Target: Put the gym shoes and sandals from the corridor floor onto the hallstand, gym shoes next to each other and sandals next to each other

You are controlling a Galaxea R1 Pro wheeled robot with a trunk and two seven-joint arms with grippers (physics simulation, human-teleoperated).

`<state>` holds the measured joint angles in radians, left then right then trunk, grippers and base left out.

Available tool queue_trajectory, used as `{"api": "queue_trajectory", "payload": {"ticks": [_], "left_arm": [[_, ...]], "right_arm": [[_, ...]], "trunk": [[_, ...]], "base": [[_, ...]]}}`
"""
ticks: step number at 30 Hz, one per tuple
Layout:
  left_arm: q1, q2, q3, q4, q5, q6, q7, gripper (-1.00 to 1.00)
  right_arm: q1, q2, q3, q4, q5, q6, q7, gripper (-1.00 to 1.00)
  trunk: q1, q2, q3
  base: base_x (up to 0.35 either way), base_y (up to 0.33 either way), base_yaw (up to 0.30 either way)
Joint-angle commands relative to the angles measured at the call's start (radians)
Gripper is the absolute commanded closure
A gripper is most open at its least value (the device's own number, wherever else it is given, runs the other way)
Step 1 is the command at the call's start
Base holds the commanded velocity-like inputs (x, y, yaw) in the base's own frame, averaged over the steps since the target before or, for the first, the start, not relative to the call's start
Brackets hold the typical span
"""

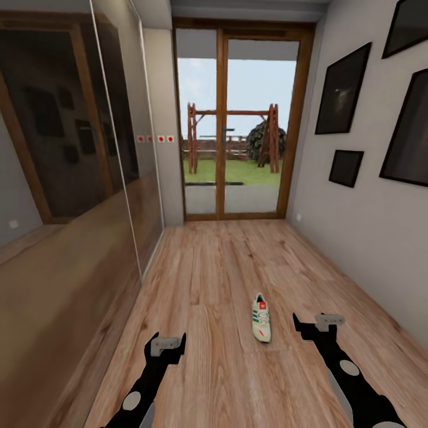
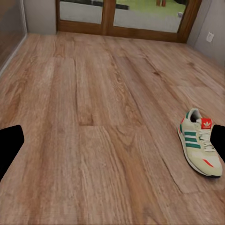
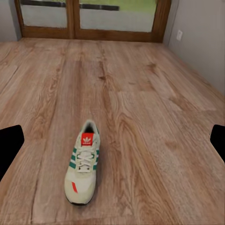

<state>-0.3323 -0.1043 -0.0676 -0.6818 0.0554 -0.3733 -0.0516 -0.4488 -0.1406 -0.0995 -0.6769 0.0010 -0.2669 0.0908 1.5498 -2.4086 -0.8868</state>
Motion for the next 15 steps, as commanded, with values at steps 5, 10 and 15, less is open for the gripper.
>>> {"api": "queue_trajectory", "payload": {"ticks": [5,10,15], "left_arm": [[-0.001,0.0,0.0,0.001,0.006,-0.003,-0.005,-1.0],[-0.001,0.0,0.0,0.001,0.006,-0.003,-0.005,-1.0],[-0.001,0.0,0.0,0.001,0.006,-0.003,-0.005,-1.0]], "right_arm": [[-0.001,0.001,-0.005,0.001,0.0,-0.003,0.009,-1.0],[-0.001,0.001,-0.005,0.002,0.0,-0.003,0.009,-1.0],[-0.001,0.001,-0.005,0.002,0.0,-0.003,0.009,-1.0]], "trunk": [[0.0,0.0,-0.001],[0.0,0.0,-0.001],[0.0,0.0,-0.001]], "base": [[0.338,0.0,0.0],[0.338,0.001,0.033],[0.338,0.04,0.151]]}}
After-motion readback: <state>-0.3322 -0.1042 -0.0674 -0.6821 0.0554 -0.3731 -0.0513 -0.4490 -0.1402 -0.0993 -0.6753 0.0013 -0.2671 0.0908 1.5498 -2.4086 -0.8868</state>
